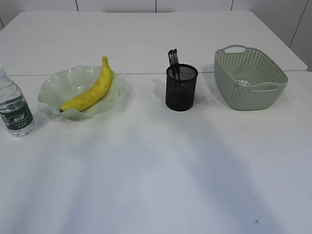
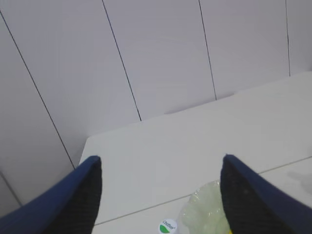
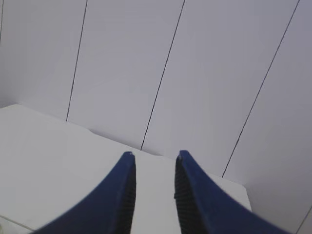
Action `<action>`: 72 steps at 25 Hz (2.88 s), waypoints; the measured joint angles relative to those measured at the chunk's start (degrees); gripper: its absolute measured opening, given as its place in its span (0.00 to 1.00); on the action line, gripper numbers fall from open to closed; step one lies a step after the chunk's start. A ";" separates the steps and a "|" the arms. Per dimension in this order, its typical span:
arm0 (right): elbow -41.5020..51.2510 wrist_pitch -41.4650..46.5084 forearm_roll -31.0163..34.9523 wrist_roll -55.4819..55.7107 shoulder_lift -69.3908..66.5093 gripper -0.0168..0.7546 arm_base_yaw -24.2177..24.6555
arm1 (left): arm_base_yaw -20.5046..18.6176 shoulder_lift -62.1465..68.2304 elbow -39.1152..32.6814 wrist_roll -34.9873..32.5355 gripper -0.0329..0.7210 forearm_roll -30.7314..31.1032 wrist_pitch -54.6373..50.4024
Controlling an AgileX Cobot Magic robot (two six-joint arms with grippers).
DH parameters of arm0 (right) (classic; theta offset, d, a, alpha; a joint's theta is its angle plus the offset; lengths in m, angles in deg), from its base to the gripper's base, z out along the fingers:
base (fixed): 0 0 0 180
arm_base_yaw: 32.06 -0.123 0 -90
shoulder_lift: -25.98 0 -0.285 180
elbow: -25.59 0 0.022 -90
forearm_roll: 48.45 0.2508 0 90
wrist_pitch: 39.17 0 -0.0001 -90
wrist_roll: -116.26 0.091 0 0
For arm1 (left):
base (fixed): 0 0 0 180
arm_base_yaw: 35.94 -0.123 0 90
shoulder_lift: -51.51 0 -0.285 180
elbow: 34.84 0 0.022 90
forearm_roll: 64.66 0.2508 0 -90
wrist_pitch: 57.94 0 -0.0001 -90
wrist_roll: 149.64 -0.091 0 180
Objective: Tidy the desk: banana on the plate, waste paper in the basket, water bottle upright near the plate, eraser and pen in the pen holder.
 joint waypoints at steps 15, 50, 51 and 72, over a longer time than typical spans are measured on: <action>8.68 11.43 0.92 0.00 21.42 0.29 0.00 | 0.00 -14.86 0.04 0.00 0.76 -1.67 -11.80; 16.15 43.94 35.43 -25.56 57.32 0.29 0.00 | 0.00 -32.91 2.79 0.21 0.76 -6.57 -31.79; 16.15 45.20 35.43 -25.56 58.51 0.29 0.00 | 0.00 -32.91 2.79 0.21 0.76 -7.12 -32.20; 15.96 54.44 38.11 -25.59 66.25 0.29 0.00 | 0.00 -34.62 3.99 0.31 0.76 -10.82 -42.23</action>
